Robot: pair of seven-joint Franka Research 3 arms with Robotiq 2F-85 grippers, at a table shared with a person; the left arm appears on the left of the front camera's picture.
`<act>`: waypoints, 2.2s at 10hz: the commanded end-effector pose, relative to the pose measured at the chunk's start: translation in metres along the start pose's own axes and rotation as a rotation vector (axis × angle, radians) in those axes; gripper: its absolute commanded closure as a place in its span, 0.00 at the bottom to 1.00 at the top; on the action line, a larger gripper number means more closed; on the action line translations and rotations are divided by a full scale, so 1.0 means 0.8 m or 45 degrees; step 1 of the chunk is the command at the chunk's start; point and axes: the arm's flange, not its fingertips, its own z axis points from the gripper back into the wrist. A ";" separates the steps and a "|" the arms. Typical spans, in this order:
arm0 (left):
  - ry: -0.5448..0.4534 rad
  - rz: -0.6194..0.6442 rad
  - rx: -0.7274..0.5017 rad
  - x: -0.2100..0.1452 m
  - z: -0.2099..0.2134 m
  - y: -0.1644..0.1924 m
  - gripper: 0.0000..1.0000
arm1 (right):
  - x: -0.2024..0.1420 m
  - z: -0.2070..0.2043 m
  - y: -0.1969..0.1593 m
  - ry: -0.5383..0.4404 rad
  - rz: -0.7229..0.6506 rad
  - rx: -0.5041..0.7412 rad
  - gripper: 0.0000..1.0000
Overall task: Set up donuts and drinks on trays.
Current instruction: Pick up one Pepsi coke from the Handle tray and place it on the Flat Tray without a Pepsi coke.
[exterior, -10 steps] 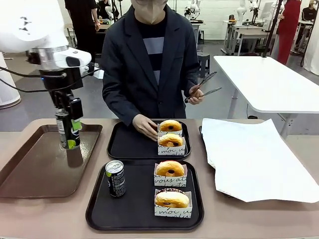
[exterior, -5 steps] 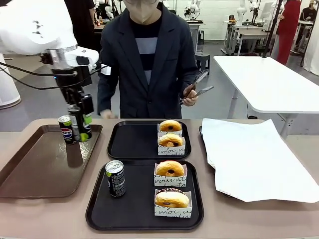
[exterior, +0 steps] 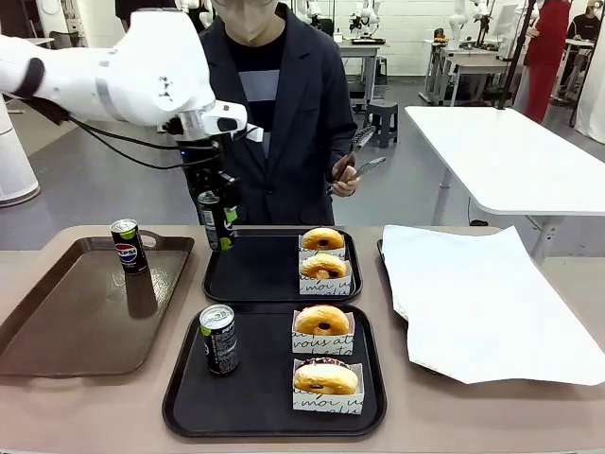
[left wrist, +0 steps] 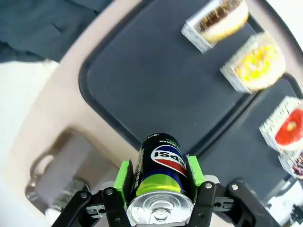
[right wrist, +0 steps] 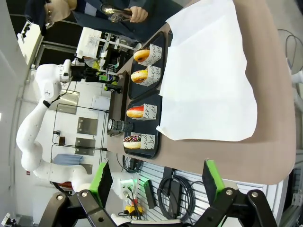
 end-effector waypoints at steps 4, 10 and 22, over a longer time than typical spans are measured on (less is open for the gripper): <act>-0.087 0.041 0.170 0.041 -0.062 0.018 0.43 | 0.004 -0.001 0.003 -0.028 0.023 0.042 0.00; 0.014 0.075 0.072 0.044 -0.089 0.032 0.43 | 0.004 -0.001 0.003 -0.028 0.023 0.042 0.00; 0.097 0.080 -0.011 0.040 -0.098 0.041 0.00 | 0.004 -0.001 0.003 -0.028 0.023 0.042 0.00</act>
